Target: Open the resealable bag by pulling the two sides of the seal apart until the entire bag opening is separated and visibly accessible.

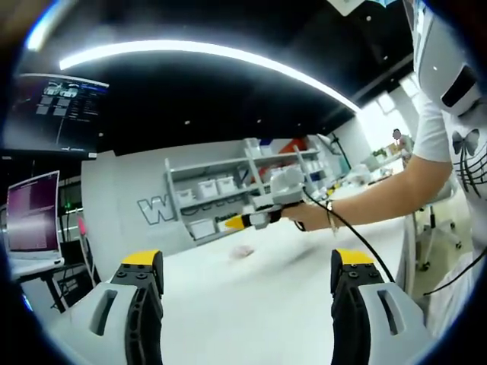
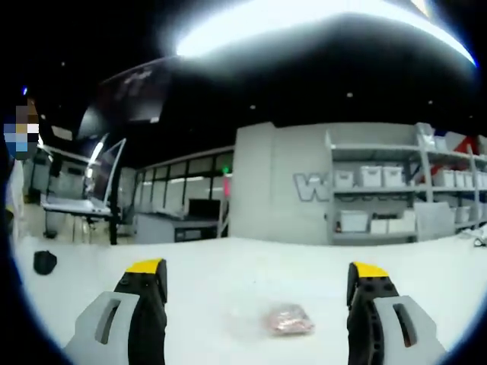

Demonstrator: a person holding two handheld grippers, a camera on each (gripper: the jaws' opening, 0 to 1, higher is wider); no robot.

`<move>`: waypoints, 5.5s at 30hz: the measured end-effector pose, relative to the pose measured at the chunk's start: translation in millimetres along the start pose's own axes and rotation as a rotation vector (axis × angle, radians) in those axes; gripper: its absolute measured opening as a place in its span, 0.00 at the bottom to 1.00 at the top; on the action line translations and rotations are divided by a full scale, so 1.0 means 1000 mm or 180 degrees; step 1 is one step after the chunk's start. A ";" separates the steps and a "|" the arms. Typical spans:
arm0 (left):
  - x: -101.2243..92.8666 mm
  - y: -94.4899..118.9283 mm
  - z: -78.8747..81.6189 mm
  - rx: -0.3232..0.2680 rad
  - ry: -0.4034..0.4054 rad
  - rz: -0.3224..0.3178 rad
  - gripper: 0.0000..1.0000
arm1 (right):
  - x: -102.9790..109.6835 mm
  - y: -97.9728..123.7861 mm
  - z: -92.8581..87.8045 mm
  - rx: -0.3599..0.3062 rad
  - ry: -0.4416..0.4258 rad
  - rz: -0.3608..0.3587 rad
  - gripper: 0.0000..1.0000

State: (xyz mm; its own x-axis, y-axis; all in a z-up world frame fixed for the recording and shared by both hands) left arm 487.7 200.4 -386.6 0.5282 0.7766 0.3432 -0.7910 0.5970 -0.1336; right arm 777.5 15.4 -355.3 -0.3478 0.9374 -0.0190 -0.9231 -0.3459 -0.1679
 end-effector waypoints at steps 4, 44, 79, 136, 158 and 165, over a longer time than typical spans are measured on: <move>-0.001 0.000 0.000 0.0002 0.0003 -0.0013 0.90 | -0.002 -0.001 0.000 -0.0011 -0.0001 -0.0001 1.00; -0.009 0.001 0.009 -0.0052 -0.0034 -0.0021 0.89 | 0.000 0.053 0.013 -0.0190 -0.0014 0.0002 0.97; -0.014 -0.002 0.015 -0.0110 -0.0043 -0.0020 0.89 | 0.000 0.101 0.018 -0.0283 -0.0117 -0.0040 0.92; -0.019 0.007 0.028 -0.0233 -0.0050 0.0030 0.89 | 0.004 0.194 0.035 -0.0532 -0.0188 -0.0111 0.84; -0.009 0.011 0.011 -0.0212 0.0095 0.0207 0.88 | 0.009 0.224 0.034 -0.0655 -0.0255 -0.0083 0.79; -0.001 0.011 0.001 -0.0231 0.0198 0.0304 0.87 | 0.007 0.229 0.031 -0.0664 -0.0276 -0.0101 0.78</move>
State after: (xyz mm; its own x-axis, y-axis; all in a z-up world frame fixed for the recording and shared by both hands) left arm 478.0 205.9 -387.5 0.4713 0.8403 0.2677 -0.8155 0.5309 -0.2305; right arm 558.9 -58.1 -363.5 -0.3402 0.9375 0.0727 -0.8830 -0.2919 -0.3674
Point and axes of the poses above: the point that each gripper's makers call its tool centre point, and the gripper's own axes: y roughly backward along the fingers, x roughly to its left, z roughly out of its top, the point moved 5 cm from there along y, roughly backward along the fingers, and after that the axes turned 10 degrees about -z, right-handed, at the moved point
